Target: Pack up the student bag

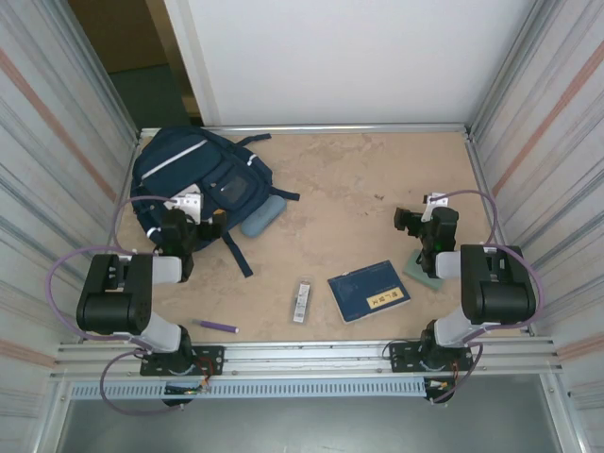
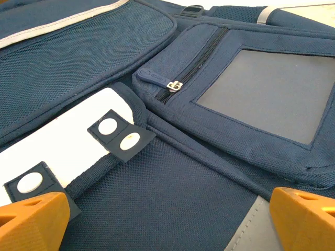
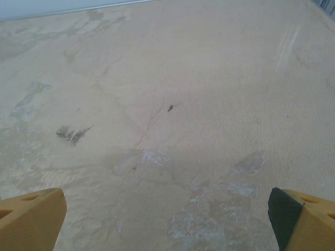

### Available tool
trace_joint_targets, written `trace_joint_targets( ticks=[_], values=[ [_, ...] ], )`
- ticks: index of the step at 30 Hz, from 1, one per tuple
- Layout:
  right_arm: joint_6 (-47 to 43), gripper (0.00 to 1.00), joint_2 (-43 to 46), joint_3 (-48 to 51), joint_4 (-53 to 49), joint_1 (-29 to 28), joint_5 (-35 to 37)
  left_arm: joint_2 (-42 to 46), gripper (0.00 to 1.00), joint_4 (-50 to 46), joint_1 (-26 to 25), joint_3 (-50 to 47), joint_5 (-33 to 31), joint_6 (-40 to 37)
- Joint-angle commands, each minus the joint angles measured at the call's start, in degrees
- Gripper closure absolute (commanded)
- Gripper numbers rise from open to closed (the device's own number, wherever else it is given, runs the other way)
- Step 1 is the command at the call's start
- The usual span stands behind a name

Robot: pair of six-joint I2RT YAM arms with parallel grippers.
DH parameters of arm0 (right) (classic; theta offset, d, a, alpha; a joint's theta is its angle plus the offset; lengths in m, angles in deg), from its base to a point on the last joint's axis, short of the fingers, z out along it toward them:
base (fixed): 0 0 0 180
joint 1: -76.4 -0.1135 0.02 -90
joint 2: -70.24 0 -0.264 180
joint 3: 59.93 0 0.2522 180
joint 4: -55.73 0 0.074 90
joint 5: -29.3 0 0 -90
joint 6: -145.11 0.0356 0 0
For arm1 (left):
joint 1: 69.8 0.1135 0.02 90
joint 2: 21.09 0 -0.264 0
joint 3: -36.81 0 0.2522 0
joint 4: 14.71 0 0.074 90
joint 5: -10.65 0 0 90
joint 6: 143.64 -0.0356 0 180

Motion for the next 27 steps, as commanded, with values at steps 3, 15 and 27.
trace_joint_targets(
  ticks=[3,15,27],
  values=[
    [-0.57,0.01,0.18,-1.03,-0.43,0.05,-0.20,-0.10,0.01,-0.24,0.17,0.90,0.33,-0.90],
    [-0.22,0.01,0.25,-1.03,-0.41,0.35,-0.50,-0.07,0.01,-0.06,0.13,0.68,0.27,-0.89],
    [0.67,0.01,0.44,-0.95,-0.54,0.29,1.80,-0.08,0.01,-0.06,0.17,0.70,0.25,-0.83]
  ],
)
